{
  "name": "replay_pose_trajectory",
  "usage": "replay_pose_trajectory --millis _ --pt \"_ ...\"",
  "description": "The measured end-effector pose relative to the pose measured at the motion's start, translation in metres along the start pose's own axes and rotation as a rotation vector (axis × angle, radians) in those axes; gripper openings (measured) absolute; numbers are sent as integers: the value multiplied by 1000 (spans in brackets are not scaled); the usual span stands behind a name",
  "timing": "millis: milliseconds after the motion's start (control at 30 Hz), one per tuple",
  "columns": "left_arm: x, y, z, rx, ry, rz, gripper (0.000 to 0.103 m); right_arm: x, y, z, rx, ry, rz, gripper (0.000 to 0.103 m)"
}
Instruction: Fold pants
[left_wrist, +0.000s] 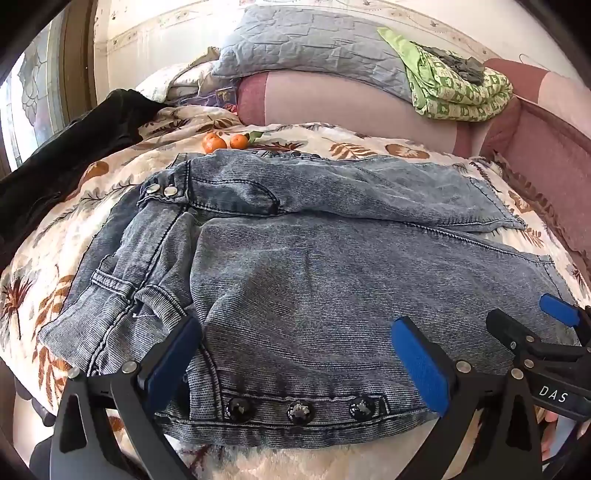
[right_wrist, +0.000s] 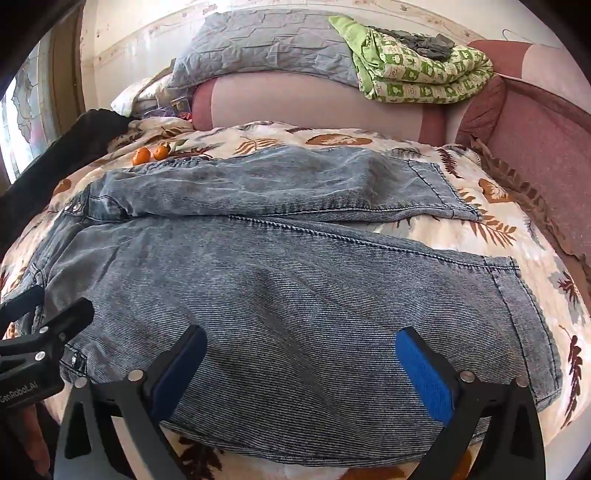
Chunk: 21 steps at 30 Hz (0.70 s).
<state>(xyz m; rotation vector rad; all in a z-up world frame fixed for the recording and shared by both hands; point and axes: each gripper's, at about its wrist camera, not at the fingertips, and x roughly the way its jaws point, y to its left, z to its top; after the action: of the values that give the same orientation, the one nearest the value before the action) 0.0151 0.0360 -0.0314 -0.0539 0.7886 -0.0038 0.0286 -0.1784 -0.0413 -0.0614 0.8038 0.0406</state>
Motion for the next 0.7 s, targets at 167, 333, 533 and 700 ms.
replay_pose_trajectory --millis 167,333,533,700 --pt "0 0 -2 2 -1 3 103 0 0 2 -3 -2 4 103" --pt "0 -1 -2 8 -2 9 103 0 0 0 6 3 8 103" --pt "1 -2 -2 10 -2 12 103 2 0 -1 7 3 8 103" --pt "1 -3 -3 10 -2 12 103 2 0 0 9 7 10 103"
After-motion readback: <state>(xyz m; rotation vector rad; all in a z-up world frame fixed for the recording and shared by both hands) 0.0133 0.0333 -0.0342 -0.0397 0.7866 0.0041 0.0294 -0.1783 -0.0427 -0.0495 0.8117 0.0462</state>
